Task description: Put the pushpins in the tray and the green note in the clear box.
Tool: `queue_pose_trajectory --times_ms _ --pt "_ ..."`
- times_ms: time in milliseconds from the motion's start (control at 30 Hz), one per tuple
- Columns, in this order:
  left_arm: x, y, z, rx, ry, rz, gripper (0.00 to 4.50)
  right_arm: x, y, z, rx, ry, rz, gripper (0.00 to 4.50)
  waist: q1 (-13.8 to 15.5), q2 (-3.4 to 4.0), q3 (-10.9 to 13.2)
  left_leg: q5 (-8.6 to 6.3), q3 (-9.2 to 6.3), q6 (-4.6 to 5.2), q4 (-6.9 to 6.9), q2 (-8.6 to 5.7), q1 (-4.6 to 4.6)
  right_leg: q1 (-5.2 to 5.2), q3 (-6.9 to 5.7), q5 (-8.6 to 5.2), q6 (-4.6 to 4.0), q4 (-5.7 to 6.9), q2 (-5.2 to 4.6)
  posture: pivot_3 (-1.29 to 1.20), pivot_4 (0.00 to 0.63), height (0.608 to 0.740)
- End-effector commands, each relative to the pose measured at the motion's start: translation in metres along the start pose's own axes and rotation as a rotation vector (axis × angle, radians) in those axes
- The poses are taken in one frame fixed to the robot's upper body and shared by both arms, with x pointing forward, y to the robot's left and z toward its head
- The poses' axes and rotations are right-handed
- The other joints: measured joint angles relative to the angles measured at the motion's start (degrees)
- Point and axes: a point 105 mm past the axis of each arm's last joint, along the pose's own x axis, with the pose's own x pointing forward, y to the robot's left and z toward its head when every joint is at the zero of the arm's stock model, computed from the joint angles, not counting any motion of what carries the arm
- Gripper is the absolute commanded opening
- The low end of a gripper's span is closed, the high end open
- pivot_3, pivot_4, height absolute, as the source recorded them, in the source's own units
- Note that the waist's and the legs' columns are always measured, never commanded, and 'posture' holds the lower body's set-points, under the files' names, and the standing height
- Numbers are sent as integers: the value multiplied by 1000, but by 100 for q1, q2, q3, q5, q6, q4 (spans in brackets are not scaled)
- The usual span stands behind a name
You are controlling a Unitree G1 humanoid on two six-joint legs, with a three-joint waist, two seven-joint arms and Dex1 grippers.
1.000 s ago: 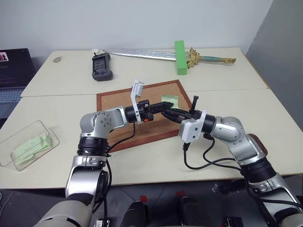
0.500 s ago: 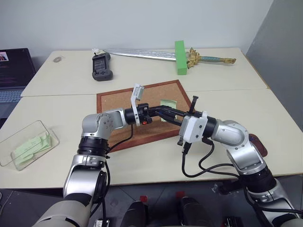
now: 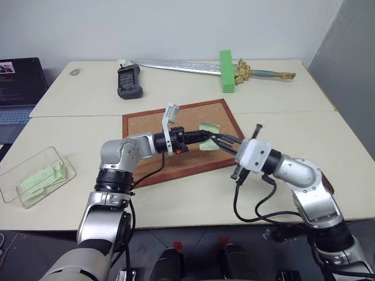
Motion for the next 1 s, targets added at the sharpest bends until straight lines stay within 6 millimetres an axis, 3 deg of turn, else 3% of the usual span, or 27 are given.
queue_pose_trajectory --times_ms 33,200,400,700,1000 --pt "5 -28 8 284 51 -63 13 -49 -30 -8 115 146 -254 0 19 0 0 0 2 0 -1 0 0 0 1 0 0 0 0 0 150 740" --pt "13 -53 -3 529 114 -148 13 -116 -33 -40 357 389 -554 0 44 0 0 2 -12 -7 -2 0 -8 2 1 -1 -1 -3 -3 0 150 740" --pt "33 -70 -13 749 104 -239 13 -164 -16 -65 624 540 -777 0 12 1 -1 -10 27 17 -2 -1 14 14 13 -2 1 2 11 0 150 740" --pt "63 -65 -45 861 156 -333 13 -187 -15 -98 737 611 -888 0 0 6 -4 -10 52 20 -1 -9 20 15 19 -2 1 1 27 0 150 740" --pt "72 -61 -45 849 139 -332 13 -193 -11 -115 810 628 -907 0 2 6 -4 -11 48 21 -3 -9 14 14 16 -3 1 1 28 0 150 740"
